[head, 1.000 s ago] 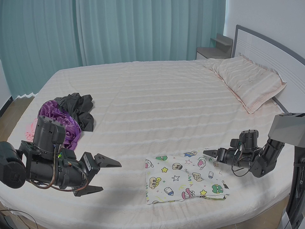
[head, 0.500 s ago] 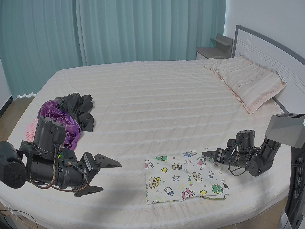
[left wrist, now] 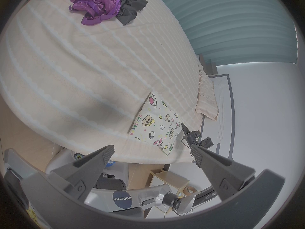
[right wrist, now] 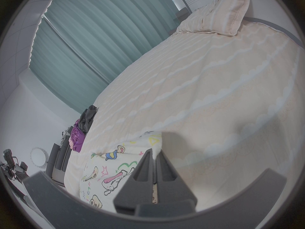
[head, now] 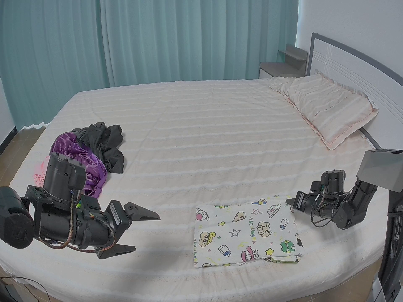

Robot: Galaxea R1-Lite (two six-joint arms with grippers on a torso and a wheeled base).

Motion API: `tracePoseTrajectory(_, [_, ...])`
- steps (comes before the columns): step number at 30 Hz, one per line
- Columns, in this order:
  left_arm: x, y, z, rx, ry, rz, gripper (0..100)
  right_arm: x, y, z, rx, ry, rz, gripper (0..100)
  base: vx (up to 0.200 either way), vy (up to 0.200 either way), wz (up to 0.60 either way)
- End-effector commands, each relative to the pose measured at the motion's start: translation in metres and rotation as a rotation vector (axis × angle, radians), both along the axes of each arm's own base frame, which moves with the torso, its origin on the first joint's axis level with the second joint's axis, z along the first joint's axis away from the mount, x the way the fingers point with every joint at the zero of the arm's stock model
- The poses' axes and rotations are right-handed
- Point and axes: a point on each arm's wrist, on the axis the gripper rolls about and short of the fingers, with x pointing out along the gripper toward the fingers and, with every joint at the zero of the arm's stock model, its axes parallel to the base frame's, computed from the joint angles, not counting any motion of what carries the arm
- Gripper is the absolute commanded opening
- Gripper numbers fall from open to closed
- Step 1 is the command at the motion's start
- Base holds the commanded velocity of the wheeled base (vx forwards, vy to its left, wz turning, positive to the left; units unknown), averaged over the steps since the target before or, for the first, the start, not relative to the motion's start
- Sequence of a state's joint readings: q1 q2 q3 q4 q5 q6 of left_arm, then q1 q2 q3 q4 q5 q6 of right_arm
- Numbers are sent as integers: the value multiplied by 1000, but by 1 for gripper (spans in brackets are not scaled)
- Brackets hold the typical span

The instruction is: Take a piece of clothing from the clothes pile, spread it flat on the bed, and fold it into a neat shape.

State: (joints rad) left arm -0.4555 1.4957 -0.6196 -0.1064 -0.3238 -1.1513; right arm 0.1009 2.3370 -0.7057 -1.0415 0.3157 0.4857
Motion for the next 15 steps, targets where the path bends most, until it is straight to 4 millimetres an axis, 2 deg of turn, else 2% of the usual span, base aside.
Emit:
tracePoseTrajectory(1, [0,0,0,-1,-2,1,100,-1,-4,1,-1,-1,-12,0,0,0,0])
tracePoseTrajectory(9, [0,0,0,-1,-3,0,100,2,-5,3,-9,-2,-22,0,0,0,0])
tracePoseTrajectory(10, [0,0,0,0,-2,0,100,1,-5,3,-15,6,-29,100,0,0,0])
tracePoseTrajectory(15, [0,0,0,-1,-3,0,100,0,-7,4,-20,0,-44,100,0,0,0])
